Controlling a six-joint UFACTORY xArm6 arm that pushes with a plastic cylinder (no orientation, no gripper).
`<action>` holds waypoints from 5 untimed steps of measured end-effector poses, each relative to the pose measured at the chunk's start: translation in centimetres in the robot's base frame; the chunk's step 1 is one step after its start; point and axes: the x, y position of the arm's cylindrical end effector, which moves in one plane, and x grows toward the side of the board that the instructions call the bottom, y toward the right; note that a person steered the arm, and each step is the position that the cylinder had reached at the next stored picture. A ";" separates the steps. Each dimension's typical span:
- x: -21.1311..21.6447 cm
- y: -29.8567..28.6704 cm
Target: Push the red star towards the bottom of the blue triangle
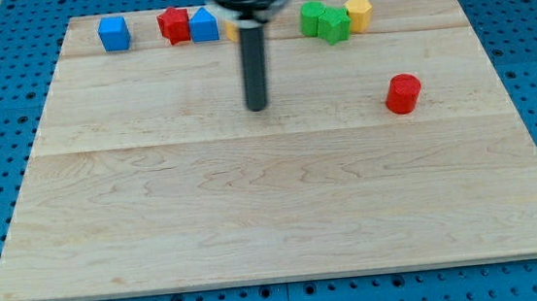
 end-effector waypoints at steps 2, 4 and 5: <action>-9.6 -4.4; -14.4 7.8; -19.9 7.5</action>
